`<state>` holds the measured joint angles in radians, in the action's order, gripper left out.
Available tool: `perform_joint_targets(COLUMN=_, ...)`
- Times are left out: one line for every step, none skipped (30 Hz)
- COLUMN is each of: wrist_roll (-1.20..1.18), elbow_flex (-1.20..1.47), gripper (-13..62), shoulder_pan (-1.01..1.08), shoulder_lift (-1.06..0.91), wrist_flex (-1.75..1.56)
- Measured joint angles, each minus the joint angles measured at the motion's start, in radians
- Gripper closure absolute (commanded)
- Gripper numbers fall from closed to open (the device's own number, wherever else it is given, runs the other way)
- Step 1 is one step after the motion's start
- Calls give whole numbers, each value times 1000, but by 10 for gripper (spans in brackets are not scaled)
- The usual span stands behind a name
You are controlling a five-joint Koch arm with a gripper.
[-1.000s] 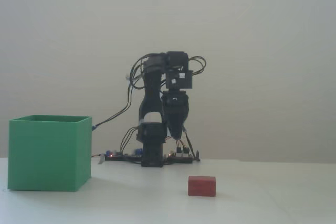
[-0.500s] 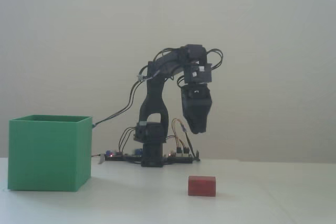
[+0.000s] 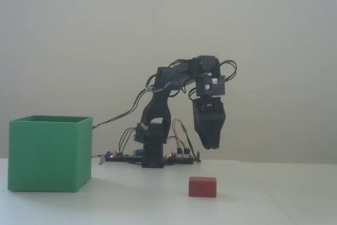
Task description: Grasp a red block and put it in the green bin.
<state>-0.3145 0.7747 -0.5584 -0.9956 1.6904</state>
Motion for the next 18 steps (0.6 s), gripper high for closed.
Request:
perform_joint_targets(wrist_roll=-21, elbow_flex=-3, gripper=121, shoulder_pan=0, shoulder_lift=2, wrist_flex=0)
perform_joint_targets(wrist_roll=-48, elbow_flex=-5, gripper=120, shoulder_pan=0, shoulder_lift=6, wrist_flex=0)
perform_joint_targets(wrist_roll=-75, elbow_flex=-6, gripper=120, shoulder_pan=0, shoulder_lift=17, wrist_flex=0)
perform_joint_targets(wrist_roll=-106, elbow_flex=-5, gripper=120, shoulder_pan=-3, shoulder_lift=23, wrist_flex=3)
perform_joint_targets(wrist_roll=-133, elbow_flex=-5, gripper=120, shoulder_pan=-6, shoulder_lift=26, wrist_flex=3)
perform_joint_targets(wrist_roll=-152, elbow_flex=-5, gripper=121, shoulder_pan=-8, shoulder_lift=26, wrist_flex=5)
perform_joint_targets(wrist_roll=-160, elbow_flex=-5, gripper=121, shoulder_pan=-9, shoulder_lift=26, wrist_flex=6)
perform_joint_targets(wrist_roll=-164, elbow_flex=-6, gripper=121, shoulder_pan=-11, shoulder_lift=25, wrist_flex=5)
perform_joint_targets(wrist_roll=-164, elbow_flex=-6, gripper=121, shoulder_pan=-11, shoulder_lift=25, wrist_flex=5)
perform_joint_targets(wrist_roll=-166, elbow_flex=-5, gripper=122, shoulder_pan=-11, shoulder_lift=26, wrist_flex=6)
perform_joint_targets(wrist_roll=-170, elbow_flex=-5, gripper=121, shoulder_pan=-11, shoulder_lift=26, wrist_flex=6)
perform_joint_targets(wrist_roll=-183, elbow_flex=-5, gripper=121, shoulder_pan=-11, shoulder_lift=26, wrist_flex=6)
perform_joint_targets(wrist_roll=-199, elbow_flex=-5, gripper=121, shoulder_pan=-11, shoulder_lift=26, wrist_flex=6)
perform_joint_targets(wrist_roll=-216, elbow_flex=-5, gripper=121, shoulder_pan=-11, shoulder_lift=26, wrist_flex=6)
perform_joint_targets(wrist_roll=-232, elbow_flex=-5, gripper=121, shoulder_pan=-12, shoulder_lift=26, wrist_flex=6)
perform_joint_targets(wrist_roll=-244, elbow_flex=-5, gripper=121, shoulder_pan=-15, shoulder_lift=26, wrist_flex=5)
perform_joint_targets(wrist_roll=-253, elbow_flex=-5, gripper=121, shoulder_pan=-21, shoulder_lift=25, wrist_flex=6)
perform_joint_targets(wrist_roll=-259, elbow_flex=-5, gripper=121, shoulder_pan=-26, shoulder_lift=26, wrist_flex=6)
